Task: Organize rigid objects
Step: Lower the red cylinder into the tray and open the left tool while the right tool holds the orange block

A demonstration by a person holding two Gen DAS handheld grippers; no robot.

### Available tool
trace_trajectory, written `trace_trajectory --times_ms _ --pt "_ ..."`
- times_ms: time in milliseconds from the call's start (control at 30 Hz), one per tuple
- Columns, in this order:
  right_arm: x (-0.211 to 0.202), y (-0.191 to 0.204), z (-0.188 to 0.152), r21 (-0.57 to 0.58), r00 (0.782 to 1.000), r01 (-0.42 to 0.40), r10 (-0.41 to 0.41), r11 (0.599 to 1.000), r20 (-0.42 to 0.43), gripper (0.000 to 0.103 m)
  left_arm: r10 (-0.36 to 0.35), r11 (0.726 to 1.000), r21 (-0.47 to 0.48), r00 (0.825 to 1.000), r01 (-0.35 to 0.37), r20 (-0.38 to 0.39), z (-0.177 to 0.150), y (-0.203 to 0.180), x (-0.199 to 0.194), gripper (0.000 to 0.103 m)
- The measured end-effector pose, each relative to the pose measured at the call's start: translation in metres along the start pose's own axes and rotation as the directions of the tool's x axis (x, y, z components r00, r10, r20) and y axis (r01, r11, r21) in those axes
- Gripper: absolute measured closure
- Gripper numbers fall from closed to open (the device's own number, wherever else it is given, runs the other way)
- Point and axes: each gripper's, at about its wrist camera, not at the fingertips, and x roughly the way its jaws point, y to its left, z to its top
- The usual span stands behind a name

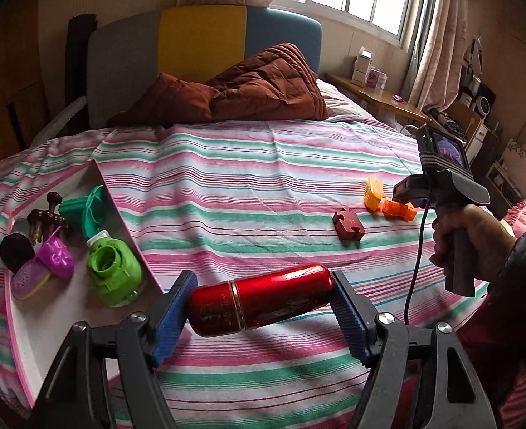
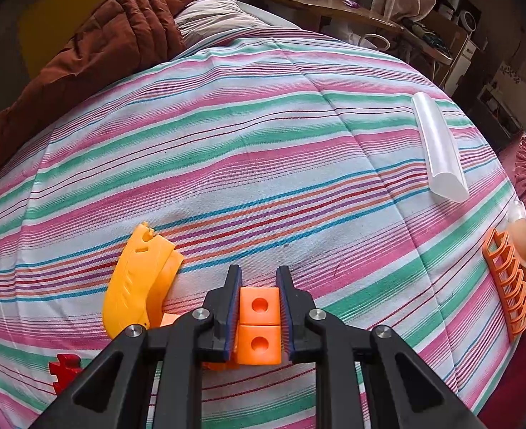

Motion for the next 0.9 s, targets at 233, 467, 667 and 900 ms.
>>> trace_trajectory --times_ms 233,467,667,900 --pt "-0.004 0.007 -0.006 -0.016 1.000 0.012 -0.012 1.000 0.010 0.084 0.049 0.994 -0.095 0.999 -0.047 0.012 -0.001 0.043 -0.018 0.028" --pt "-0.013 0.016 -0.012 -0.030 1.000 0.019 -0.018 0.999 0.014 0.084 0.147 0.957 -0.252 0.989 -0.146 -0.014 -0.018 0.116 -0.030 0.028" --pt "-0.003 0.004 -0.004 -0.037 1.000 0.018 -0.017 0.999 0.010 0.084 0.225 0.895 -0.377 0.971 -0.237 -0.077 -0.040 0.178 -0.028 0.028" --pt "0.005 0.002 0.003 -0.040 1.000 0.013 -0.013 0.999 0.006 0.084 0.274 0.885 -0.362 0.956 -0.294 -0.108 -0.041 0.194 -0.010 0.028"
